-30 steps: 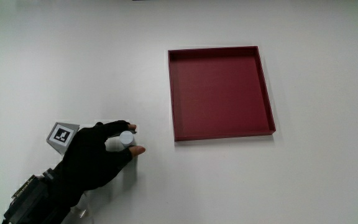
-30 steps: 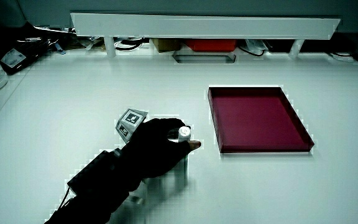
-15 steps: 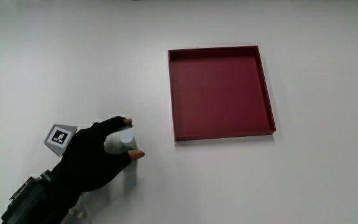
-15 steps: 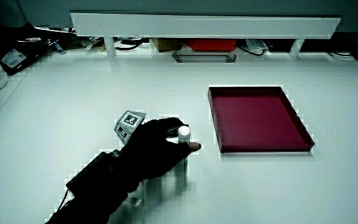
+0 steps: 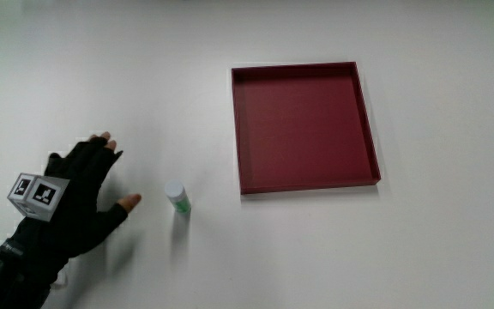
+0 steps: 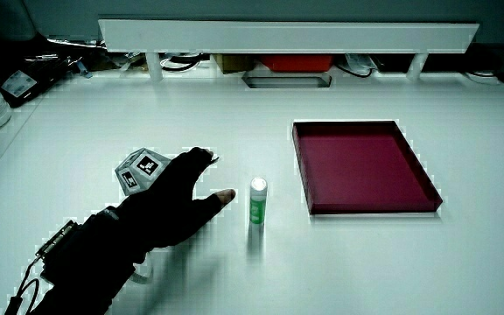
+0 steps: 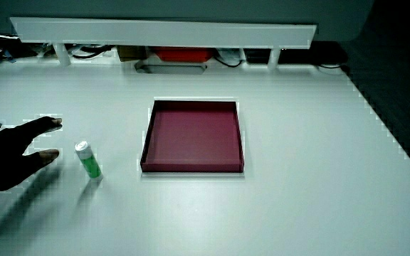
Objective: Place glue stick
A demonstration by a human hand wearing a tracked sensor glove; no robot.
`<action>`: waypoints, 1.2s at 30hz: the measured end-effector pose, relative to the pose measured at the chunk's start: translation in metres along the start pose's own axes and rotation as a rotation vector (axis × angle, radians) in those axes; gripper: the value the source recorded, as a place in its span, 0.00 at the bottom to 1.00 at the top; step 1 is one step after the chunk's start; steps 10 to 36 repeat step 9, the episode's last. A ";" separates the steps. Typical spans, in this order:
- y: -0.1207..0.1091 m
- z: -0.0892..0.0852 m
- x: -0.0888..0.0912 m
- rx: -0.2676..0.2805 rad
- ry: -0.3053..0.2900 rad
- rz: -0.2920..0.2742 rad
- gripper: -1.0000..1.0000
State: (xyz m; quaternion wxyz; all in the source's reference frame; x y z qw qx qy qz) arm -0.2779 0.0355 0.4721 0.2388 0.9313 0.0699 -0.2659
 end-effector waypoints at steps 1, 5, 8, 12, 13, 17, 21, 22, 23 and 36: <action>0.004 -0.009 -0.012 0.005 -0.027 0.039 0.00; 0.020 -0.022 -0.025 -0.055 0.176 0.140 0.00; 0.025 -0.031 -0.034 -0.048 0.228 0.239 0.00; 0.027 -0.036 -0.041 -0.058 0.237 0.271 0.00; 0.027 -0.036 -0.041 -0.058 0.237 0.271 0.00; 0.027 -0.036 -0.041 -0.058 0.237 0.271 0.00; 0.027 -0.036 -0.041 -0.058 0.237 0.271 0.00; 0.027 -0.036 -0.041 -0.058 0.237 0.271 0.00; 0.027 -0.036 -0.041 -0.058 0.237 0.271 0.00; 0.027 -0.036 -0.041 -0.058 0.237 0.271 0.00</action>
